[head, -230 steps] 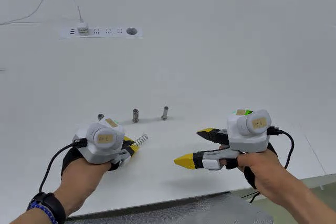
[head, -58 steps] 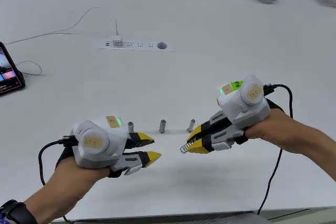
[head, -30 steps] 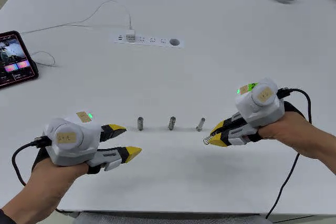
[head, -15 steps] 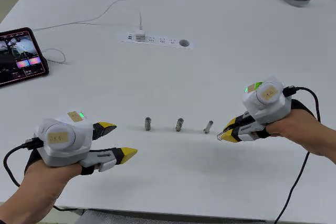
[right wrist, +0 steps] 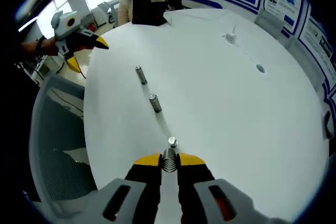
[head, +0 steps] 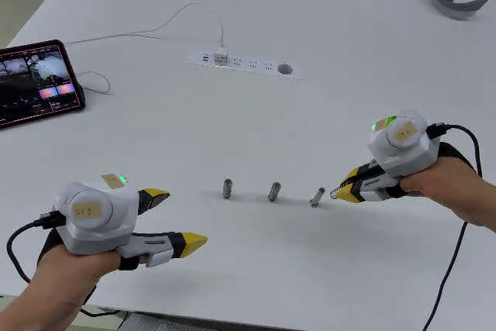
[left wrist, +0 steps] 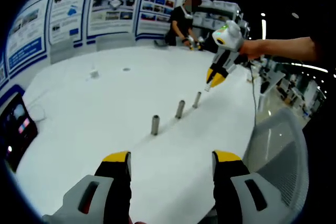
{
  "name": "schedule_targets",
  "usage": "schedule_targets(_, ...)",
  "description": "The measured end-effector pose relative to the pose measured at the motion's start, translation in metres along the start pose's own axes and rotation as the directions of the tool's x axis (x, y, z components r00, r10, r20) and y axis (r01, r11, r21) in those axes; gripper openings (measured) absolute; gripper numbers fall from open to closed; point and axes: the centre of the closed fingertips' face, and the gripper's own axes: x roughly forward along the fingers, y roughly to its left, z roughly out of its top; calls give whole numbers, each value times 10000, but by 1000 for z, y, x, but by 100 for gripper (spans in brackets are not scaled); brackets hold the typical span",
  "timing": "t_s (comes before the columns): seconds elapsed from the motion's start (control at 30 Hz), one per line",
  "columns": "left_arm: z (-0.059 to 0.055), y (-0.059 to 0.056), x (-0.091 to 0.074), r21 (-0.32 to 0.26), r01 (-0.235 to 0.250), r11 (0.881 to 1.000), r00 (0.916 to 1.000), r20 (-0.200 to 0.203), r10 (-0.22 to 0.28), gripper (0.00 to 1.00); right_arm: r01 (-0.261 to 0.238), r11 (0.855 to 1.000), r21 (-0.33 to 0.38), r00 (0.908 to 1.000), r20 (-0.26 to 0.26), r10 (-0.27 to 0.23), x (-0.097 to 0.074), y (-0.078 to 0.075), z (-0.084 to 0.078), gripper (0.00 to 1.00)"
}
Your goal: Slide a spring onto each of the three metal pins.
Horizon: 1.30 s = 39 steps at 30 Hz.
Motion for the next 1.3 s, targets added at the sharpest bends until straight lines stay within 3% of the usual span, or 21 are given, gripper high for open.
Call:
schedule_targets(0.8,-10,10,-14,-423,-421,9982,9991,-22,420,65,-318,9980,-546,9988,-379,297,23,-3,12,13)
schedule_targets(1.3,-7,10,-18,-407,-471,9981,9989,-40,469,64,-320,9958,-863,9969,-747,256,35,5,14,13)
